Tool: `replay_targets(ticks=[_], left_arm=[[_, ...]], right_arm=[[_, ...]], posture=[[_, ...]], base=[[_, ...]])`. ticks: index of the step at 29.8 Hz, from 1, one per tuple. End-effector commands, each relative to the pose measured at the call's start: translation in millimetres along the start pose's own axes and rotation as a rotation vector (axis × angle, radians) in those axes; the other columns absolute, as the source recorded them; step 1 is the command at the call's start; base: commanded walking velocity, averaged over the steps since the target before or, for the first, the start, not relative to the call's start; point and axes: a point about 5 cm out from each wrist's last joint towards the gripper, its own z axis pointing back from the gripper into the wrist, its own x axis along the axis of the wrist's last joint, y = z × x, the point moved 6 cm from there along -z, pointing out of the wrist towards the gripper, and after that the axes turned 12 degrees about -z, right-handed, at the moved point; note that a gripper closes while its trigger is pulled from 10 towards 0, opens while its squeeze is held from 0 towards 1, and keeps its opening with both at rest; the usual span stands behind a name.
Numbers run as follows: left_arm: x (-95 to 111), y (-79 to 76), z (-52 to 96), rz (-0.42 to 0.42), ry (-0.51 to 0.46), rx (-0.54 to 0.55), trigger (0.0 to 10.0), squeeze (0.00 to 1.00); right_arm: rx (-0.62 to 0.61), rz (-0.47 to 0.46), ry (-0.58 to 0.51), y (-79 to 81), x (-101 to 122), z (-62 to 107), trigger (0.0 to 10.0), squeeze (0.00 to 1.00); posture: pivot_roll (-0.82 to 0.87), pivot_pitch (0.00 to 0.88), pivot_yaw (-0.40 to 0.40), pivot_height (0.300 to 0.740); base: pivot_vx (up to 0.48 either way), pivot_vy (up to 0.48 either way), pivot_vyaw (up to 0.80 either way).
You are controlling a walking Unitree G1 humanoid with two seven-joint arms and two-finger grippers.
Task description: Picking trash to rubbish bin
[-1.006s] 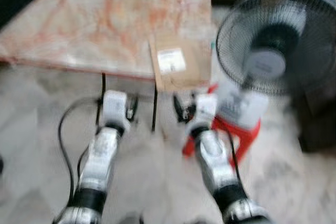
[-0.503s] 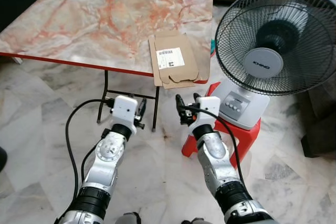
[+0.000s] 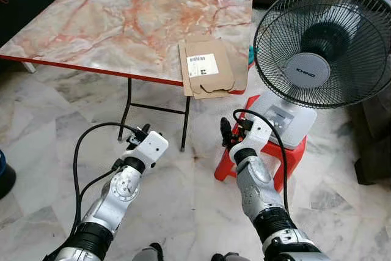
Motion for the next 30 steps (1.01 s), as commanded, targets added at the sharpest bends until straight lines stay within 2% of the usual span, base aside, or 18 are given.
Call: replay_targets(ticks=[1, 2, 3, 4, 5, 7, 10, 13, 15, 16, 17, 21, 24, 25, 26, 27, 28, 30], left_arm=[[-28.9, -26.0, 15.1, 0.079, 0.088, -0.074, 10.0, 0.00], [-28.9, -26.0, 15.1, 0.079, 0.088, -0.074, 10.0, 0.00], [-32.4, -29.1, 17.6, 0.113, 0.099, -0.078, 10.0, 0.00], [-40.2, -31.1, 21.6, 0.197, 0.129, -0.063, 10.0, 0.00], [-40.2, -31.1, 21.6, 0.197, 0.129, -0.063, 10.0, 0.00], [-59.4, -32.9, 31.2, 0.363, 0.203, -0.016, 10.0, 0.00], [-71.9, -34.1, 37.9, 0.428, 0.253, 0.010, 10.0, 0.00], [-114.8, -41.9, 67.1, 0.462, 0.424, 0.033, 10.0, 0.00], [-122.4, -44.3, 73.6, 0.465, 0.457, 0.034, 10.0, 0.00], [-126.9, -45.6, 77.9, 0.472, 0.478, 0.040, 10.0, 0.00], [-129.7, -46.3, 80.7, 0.479, 0.491, 0.045, 10.0, 0.00], [-133.1, -45.3, 82.1, 0.508, 0.492, 0.061, 10.0, 0.00], [-129.9, -41.7, 76.3, 0.524, 0.474, 0.071, 10.0, 0.00], [-125.8, -39.6, 70.9, 0.529, 0.455, 0.075, 10.0, 0.00], [-123.3, -39.2, 68.1, 0.532, 0.445, 0.073, 10.0, 0.00], [-121.7, -39.0, 66.5, 0.533, 0.438, 0.072, 10.0, 0.00], [-116.7, -39.6, 62.2, 0.535, 0.418, 0.063, 10.0, 0.00], [-106.5, -40.5, 54.2, 0.539, 0.379, 0.050, 10.0, 0.00]], right_arm=[[0.053, -0.048, 0.011, 28.0, -2.9, -7.2, 10.0, 0.00], [0.053, -0.048, 0.011, 28.0, -2.9, -7.2, 10.0, 0.00], [0.056, -0.051, 0.009, 29.2, -2.6, -7.4, 10.0, 0.00], [0.061, -0.057, 0.007, 31.5, -1.9, -7.9, 10.0, 0.00], [0.061, -0.057, 0.007, 31.5, -1.9, -7.9, 10.0, 0.00], [0.075, -0.071, -0.002, 36.8, 0.7, -9.0, 10.0, 0.00], [0.084, -0.084, -0.004, 39.7, 1.8, -9.5, 10.0, 0.00], [0.090, -0.139, -0.005, 46.4, 5.2, -11.8, 10.0, 0.00], [0.092, -0.157, -0.002, 48.2, 5.6, -12.5, 10.0, 0.00], [0.097, -0.181, -0.004, 50.7, 6.7, -13.1, 10.0, 0.91], [0.100, -0.196, -0.006, 52.4, 7.5, -13.4, 10.0, 1.00], [0.126, -0.220, -0.005, 62.4, 10.6, -15.6, 10.0, 1.00], [0.144, -0.291, 0.022, 73.0, 9.2, -17.4, 10.0, 1.00], [0.153, -0.318, 0.036, 78.7, 8.6, -18.5, 10.0, 0.91], [0.155, -0.327, 0.042, 81.1, 8.5, -19.0, 10.0, 0.73], [0.156, -0.333, 0.045, 82.6, 8.5, -19.3, 10.0, 0.73], [0.161, -0.365, 0.050, 86.4, 9.3, -20.1, 10.0, 0.00], [0.164, -0.399, 0.058, 91.8, 10.0, -21.8, 10.0, 0.00]], posture=[[0.08, 0.150, -0.018, 0.740], [0.08, 0.150, -0.018, 0.740], [0.08, 0.150, -0.018, 0.740], [0.08, 0.152, -0.018, 0.740], [0.08, 0.152, -0.018, 0.740], [0.07, 0.155, -0.018, 0.740], [0.07, 0.155, -0.018, 0.740], [0.09, 0.169, -0.018, 0.740], [0.09, 0.171, -0.016, 0.740], [0.09, 0.172, -0.016, 0.740], [0.09, 0.172, -0.016, 0.740], [0.09, 0.178, -0.017, 0.740], [0.09, 0.179, -0.017, 0.740], [0.09, 0.179, -0.017, 0.740], [0.09, 0.179, -0.017, 0.740], [0.09, 0.179, -0.017, 0.740], [0.09, 0.178, -0.017, 0.740], [0.09, 0.177, -0.015, 0.740]], base=[[0.000, 0.000, 0.00], [0.000, 0.000, 0.00], [0.000, 0.000, 0.00], [0.000, 0.000, 0.00], [0.000, 0.000, 0.00], [0.000, 0.000, 0.00], [0.000, 0.000, 0.00], [0.000, 0.000, 0.00], [0.000, 0.000, 0.00], [0.000, 0.000, 0.00], [0.000, 0.000, 0.00], [0.000, 0.000, 0.00], [0.000, 0.000, 0.00], [0.000, 0.000, 0.00], [0.000, 0.000, 0.00], [0.000, 0.000, 0.00], [0.000, 0.000, 0.00], [0.000, 0.000, 0.00]])
